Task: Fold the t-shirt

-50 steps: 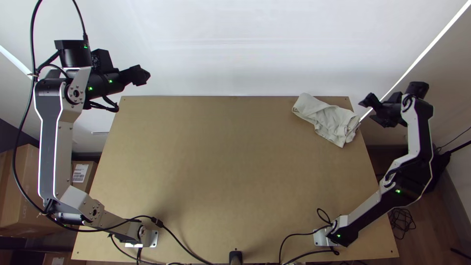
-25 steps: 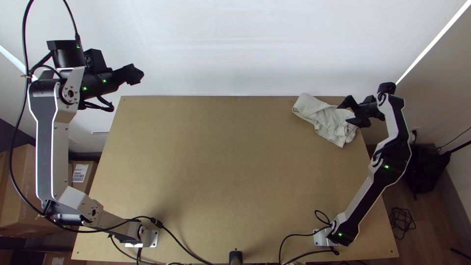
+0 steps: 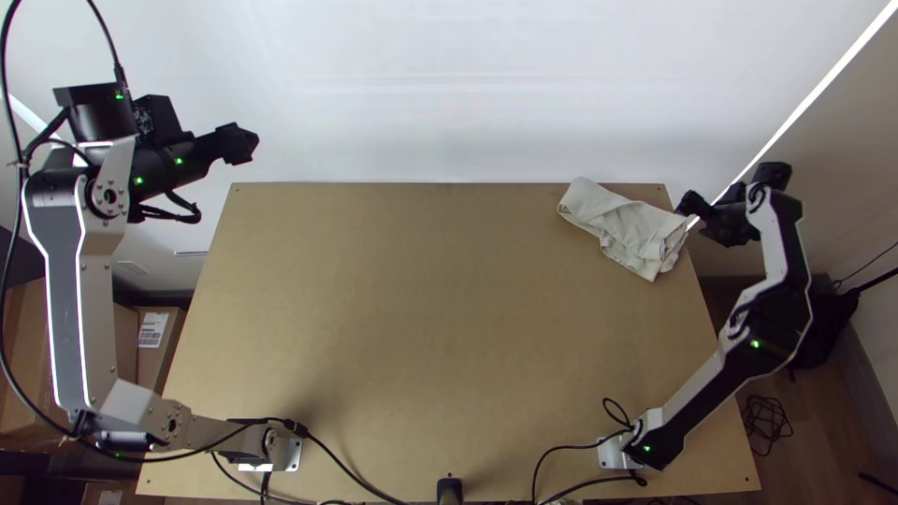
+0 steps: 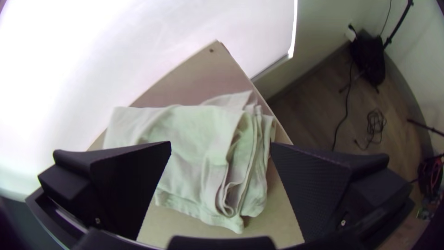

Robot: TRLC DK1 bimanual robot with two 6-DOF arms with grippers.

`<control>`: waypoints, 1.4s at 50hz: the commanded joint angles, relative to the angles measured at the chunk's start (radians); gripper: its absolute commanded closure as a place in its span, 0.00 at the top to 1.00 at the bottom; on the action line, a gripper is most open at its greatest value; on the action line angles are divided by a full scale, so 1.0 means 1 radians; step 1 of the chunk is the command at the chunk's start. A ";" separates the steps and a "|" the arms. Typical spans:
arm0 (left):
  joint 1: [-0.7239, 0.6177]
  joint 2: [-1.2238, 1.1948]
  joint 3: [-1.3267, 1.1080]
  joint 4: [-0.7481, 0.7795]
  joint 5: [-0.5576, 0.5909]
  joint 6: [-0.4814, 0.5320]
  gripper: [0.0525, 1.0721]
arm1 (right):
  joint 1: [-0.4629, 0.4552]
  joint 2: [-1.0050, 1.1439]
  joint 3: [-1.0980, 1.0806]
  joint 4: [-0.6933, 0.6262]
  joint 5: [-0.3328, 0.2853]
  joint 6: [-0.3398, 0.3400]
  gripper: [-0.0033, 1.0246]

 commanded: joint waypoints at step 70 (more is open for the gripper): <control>0.037 -1.511 -1.932 1.125 -0.375 0.208 0.95 | -0.049 -1.998 -1.408 0.461 0.082 0.122 0.96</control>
